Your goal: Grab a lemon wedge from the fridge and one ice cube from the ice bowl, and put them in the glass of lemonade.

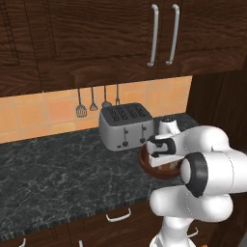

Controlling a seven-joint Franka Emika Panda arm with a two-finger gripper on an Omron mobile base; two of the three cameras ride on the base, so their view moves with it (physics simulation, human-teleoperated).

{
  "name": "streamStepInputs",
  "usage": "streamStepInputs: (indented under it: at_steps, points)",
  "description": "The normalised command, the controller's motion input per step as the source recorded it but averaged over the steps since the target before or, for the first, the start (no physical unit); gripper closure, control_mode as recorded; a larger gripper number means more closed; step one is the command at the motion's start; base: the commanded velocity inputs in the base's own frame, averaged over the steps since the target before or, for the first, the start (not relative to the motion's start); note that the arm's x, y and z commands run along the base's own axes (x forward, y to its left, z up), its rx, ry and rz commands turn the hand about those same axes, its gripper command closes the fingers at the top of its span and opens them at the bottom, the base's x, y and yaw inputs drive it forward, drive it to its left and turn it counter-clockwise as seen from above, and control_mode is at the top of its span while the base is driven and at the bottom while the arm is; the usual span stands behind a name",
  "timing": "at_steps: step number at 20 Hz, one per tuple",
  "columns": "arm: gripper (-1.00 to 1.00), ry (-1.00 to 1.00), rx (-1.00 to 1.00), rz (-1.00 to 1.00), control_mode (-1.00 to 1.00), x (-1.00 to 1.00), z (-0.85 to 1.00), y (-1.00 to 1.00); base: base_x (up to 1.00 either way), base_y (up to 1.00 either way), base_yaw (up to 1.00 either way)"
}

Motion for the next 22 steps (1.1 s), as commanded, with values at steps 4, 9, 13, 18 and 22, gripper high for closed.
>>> streamStepInputs:
  at_steps: [4, 9, 13, 18, 22]
  points:
    - [-1.00, 0.01, 0.01, -0.01, -1.00, 0.00, -0.12, 0.00, 0.00, 0.00, 0.00]
    - [-1.00, -0.04, 0.03, 0.00, -1.00, -0.15, 0.00, 0.15, 0.00, 0.00, 0.00]
    - [-1.00, -0.03, 0.05, 0.00, -1.00, -0.30, 0.00, 0.30, 0.00, 0.00, 0.00]
    - [-1.00, -0.05, 0.02, -0.01, -1.00, -0.05, 0.09, 0.08, 0.00, 0.00, 0.00]
    - [-1.00, -0.02, 0.04, -0.04, -1.00, 0.20, 0.00, -0.14, 0.00, 0.00, 0.00]
